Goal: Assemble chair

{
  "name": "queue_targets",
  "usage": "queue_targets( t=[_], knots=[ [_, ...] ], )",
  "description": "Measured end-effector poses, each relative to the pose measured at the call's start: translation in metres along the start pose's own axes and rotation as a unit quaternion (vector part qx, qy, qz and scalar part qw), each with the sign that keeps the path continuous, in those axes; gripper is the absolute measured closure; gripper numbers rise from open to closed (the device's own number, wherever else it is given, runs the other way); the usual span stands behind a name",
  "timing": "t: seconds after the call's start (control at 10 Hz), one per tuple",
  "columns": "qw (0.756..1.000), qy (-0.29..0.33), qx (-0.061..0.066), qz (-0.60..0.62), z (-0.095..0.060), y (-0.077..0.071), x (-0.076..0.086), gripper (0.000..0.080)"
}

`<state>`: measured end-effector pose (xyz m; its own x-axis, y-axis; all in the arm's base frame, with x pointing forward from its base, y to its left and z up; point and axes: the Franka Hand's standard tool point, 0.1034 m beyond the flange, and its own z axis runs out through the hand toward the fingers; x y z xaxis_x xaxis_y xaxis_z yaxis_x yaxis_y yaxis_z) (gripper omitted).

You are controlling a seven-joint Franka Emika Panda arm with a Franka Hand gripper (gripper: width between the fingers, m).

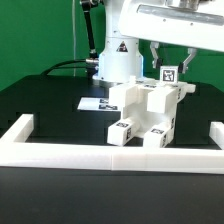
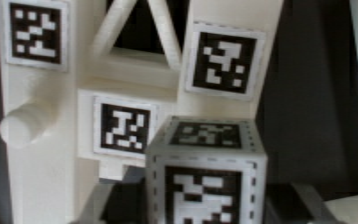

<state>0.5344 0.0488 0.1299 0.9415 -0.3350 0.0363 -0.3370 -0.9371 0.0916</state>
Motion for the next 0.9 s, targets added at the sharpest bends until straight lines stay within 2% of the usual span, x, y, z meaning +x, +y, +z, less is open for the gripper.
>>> queue_targets(
  t=[0.5, 0.9],
  knots=[
    [0.989, -0.003, 0.005, 0.146, -0.0001, -0.0017, -0.0007, 0.0511],
    [0.964, -0.010, 0.013, 0.265, -0.0003, -0.0053, -0.0023, 0.0511]
  ],
)
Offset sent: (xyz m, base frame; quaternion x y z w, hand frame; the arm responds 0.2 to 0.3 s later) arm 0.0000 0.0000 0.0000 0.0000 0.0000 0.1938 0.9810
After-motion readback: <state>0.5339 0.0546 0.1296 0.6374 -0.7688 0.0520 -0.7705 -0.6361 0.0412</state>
